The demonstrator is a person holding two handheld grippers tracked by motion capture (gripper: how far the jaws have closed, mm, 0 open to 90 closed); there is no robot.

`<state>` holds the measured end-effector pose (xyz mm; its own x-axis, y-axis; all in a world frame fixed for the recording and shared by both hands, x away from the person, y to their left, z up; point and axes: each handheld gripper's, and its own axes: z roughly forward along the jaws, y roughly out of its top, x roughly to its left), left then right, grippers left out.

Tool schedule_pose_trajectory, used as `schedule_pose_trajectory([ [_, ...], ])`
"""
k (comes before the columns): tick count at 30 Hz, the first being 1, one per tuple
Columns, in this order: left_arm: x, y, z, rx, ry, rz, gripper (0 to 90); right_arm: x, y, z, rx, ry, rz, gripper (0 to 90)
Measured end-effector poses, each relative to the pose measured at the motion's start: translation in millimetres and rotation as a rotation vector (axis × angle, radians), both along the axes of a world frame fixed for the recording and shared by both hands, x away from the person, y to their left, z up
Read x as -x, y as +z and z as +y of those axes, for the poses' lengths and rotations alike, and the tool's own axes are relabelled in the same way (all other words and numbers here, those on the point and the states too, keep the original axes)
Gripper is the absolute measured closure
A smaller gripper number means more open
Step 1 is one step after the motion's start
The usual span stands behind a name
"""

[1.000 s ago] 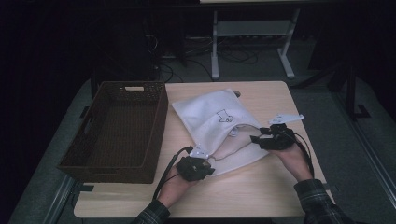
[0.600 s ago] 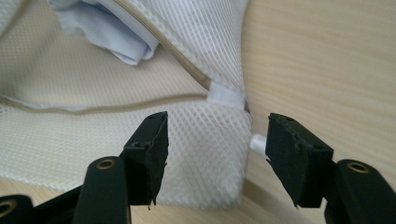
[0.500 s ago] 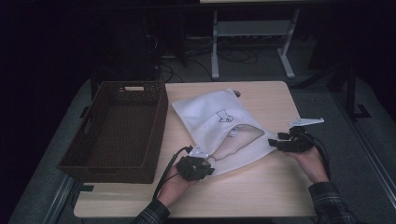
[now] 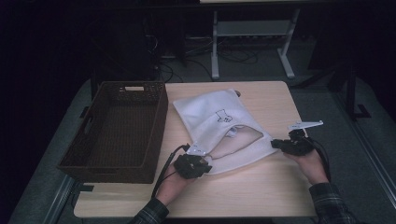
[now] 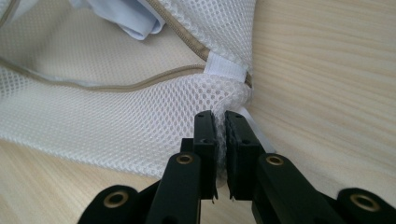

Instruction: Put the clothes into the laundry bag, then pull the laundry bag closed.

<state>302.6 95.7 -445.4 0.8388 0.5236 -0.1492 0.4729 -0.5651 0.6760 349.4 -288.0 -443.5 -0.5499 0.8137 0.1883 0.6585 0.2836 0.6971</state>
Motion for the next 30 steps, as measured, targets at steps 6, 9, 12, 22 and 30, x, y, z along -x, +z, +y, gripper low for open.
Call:
schedule_pose_trajectory([
  [6,-3.4,1.2,7.5,-0.002,0.027,-0.006,85.1,10.9,5.9,4.0,0.017,0.005,-0.028,83.7],
  [9,-5.9,2.6,12.5,-0.006,0.045,-0.008,85.1,17.9,6.6,6.0,0.021,0.016,-0.033,83.7],
  [12,-6.7,4.4,17.0,-0.002,0.066,-0.011,85.1,25.4,7.6,9.2,0.028,0.031,-0.039,83.9],
  [22,1.4,3.7,27.4,-0.018,0.065,-0.001,85.1,52.7,8.0,15.4,0.046,0.066,-0.042,84.0],
  [30,13.1,-3.0,32.8,-0.052,0.039,0.034,85.0,77.5,-1.4,18.5,0.071,0.113,-0.008,84.0],
])
